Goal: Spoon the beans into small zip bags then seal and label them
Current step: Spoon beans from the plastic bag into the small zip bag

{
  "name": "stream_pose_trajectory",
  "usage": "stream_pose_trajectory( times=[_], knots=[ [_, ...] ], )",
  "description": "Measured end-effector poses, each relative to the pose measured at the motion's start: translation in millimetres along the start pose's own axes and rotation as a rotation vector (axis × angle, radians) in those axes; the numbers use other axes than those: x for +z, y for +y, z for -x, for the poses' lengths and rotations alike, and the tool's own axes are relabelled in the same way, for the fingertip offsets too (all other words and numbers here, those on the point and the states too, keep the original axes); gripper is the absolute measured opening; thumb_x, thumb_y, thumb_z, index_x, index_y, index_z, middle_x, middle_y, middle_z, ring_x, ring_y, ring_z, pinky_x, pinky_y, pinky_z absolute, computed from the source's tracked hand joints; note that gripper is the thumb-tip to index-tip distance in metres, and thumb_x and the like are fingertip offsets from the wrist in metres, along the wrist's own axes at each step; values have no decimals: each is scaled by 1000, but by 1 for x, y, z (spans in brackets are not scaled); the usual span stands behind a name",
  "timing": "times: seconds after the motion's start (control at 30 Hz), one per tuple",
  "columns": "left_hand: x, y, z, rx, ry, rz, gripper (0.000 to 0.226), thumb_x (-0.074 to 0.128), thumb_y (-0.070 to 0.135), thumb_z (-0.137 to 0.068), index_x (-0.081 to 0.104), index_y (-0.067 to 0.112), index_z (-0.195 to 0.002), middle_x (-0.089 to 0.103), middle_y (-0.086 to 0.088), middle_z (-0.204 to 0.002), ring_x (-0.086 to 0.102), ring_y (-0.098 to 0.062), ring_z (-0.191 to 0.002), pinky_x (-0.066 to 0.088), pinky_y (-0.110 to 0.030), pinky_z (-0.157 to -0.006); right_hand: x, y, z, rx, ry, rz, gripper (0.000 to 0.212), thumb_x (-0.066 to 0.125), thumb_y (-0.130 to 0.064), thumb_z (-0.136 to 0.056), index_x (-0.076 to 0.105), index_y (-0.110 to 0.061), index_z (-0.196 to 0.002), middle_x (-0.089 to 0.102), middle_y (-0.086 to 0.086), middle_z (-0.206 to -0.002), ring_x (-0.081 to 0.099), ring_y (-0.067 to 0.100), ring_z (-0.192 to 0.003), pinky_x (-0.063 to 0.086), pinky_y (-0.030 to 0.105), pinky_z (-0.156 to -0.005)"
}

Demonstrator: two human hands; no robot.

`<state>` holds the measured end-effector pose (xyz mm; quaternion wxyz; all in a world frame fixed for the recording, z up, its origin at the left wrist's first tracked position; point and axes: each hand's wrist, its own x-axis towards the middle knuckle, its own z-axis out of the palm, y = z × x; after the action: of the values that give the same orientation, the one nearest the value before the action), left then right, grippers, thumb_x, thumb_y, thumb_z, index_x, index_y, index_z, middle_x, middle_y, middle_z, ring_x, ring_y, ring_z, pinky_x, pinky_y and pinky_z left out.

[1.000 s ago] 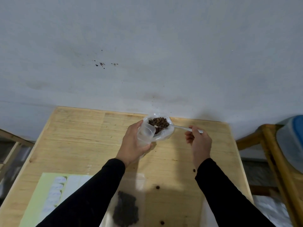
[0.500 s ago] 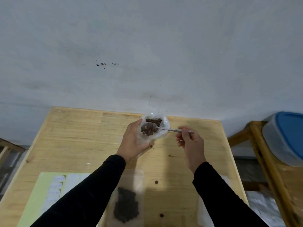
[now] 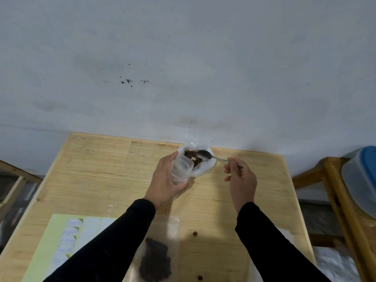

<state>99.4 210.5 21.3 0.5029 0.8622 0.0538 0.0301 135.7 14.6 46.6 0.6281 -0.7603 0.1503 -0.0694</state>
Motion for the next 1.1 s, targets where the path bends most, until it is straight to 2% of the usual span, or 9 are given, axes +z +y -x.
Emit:
stream_pose_trajectory(
  times=[0.13,0.3,0.4,0.5,0.57,0.7,0.87,1.0,1.1],
  knots=[
    [2,-1,-3,-7,9,-12,91,85,28,-65,34,23,-140,38,12,-129,38,0,-118,28,-14,-100,13,15,0,103,-42,8,18,52,-9,-94,67,-18,-93,65,2,-75,60,8,-67,50,17,-51],
    [4,-3,-5,-15,-5,-13,91,84,30,-65,33,26,-140,38,12,-129,39,-1,-118,30,-14,-100,24,27,3,350,-70,-110,16,50,-11,-95,66,-9,-96,64,8,-70,56,17,-61,46,27,-52],
    [4,-4,-7,-15,-15,-12,92,84,30,-64,31,33,-138,37,14,-128,39,0,-118,28,-8,-97,23,25,1,424,-38,-194,14,50,-10,-94,64,-6,-94,64,10,-69,55,17,-58,44,26,-49],
    [4,-6,-7,-17,-15,-3,91,84,32,-63,29,40,-134,37,16,-127,38,2,-116,25,-1,-93,18,16,-2,406,0,-242,13,50,-9,-95,63,-8,-90,64,10,-69,56,15,-55,45,21,-45],
    [4,-6,-6,-15,-10,6,91,84,31,-63,29,40,-134,36,16,-127,38,2,-116,26,-4,-94,12,9,-4,391,23,-257,14,49,-7,-95,62,-8,-88,64,10,-68,56,12,-52,45,19,-42],
    [4,-5,-6,-14,-23,-1,95,86,30,-63,32,28,-141,35,14,-128,38,-2,-118,29,-17,-99,2,-5,-4,345,56,-285,16,48,-7,-95,62,-7,-87,61,12,-68,55,12,-49,44,19,-41],
    [2,-4,-5,1,-29,-4,97,86,30,-63,31,23,-142,36,9,-131,36,-3,-119,29,-19,-102,-9,-28,5,287,74,-319,20,47,-8,-95,62,-10,-83,60,12,-69,53,16,-55,43,19,-42],
    [1,-2,-4,15,-22,5,96,86,27,-63,32,19,-142,38,2,-135,37,-5,-121,26,-16,-102,-13,-40,19,206,21,-304,19,47,-8,-96,63,-10,-85,60,8,-67,53,14,-55,42,19,-42],
    [3,-1,-3,17,-30,15,96,85,29,-63,32,21,-143,38,4,-135,36,-3,-121,27,-15,-102,-11,-45,30,53,-73,-182,18,49,-6,-95,65,-12,-88,62,6,-68,56,11,-58,44,21,-42]
  ],
)
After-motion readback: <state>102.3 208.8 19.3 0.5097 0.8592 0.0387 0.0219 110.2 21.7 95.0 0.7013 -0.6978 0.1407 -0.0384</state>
